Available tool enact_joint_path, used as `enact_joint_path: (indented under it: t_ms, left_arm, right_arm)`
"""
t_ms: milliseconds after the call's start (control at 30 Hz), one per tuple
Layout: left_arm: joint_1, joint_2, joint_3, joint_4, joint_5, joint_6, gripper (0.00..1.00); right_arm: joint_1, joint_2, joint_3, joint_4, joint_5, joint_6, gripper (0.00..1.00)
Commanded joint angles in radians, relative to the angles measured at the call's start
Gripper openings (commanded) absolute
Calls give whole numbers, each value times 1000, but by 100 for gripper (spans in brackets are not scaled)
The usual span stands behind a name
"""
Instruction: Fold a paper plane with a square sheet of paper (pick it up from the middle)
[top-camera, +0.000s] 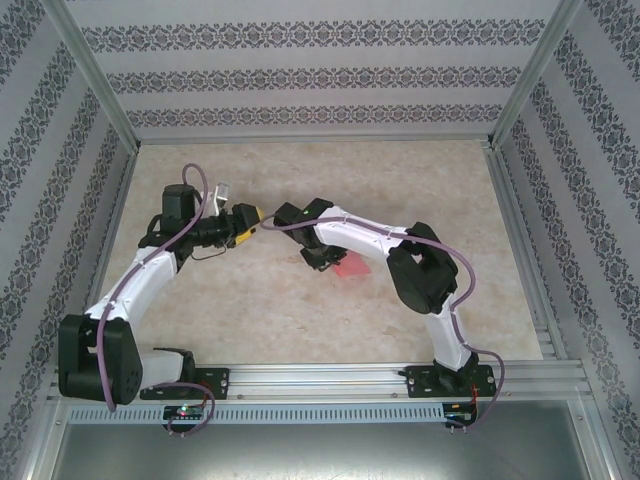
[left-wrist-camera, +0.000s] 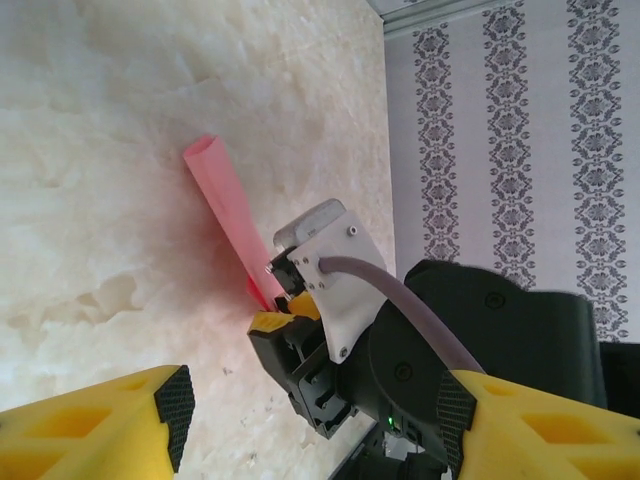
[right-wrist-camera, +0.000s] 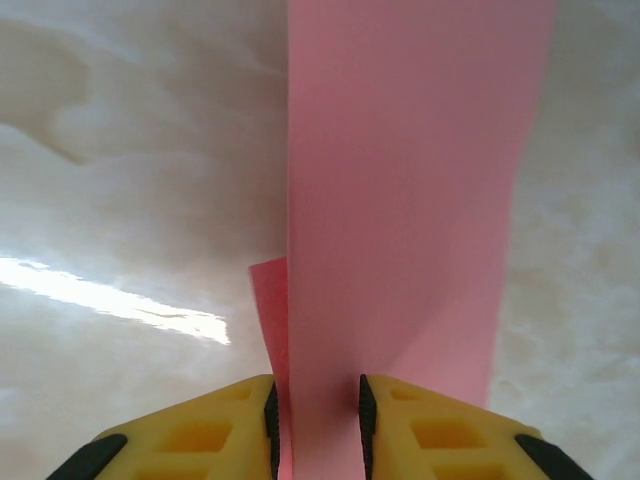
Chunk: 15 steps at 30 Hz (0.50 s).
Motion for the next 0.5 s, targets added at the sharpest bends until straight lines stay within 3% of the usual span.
enact_joint_path:
  t_ms: [0,200,467]
  left_arm:
    - [13,-42,-30,-60,24,33,68]
    - [13,-28,-43,-34,43,25,68]
    - [-47,112,15,67,43,-1,67]
  right_arm:
    - [9,27,-29,81,-136,25,30]
    - [-9,-5,-94,185,-262,23,34]
    - [-83,-229,-278,342,-355,22,42]
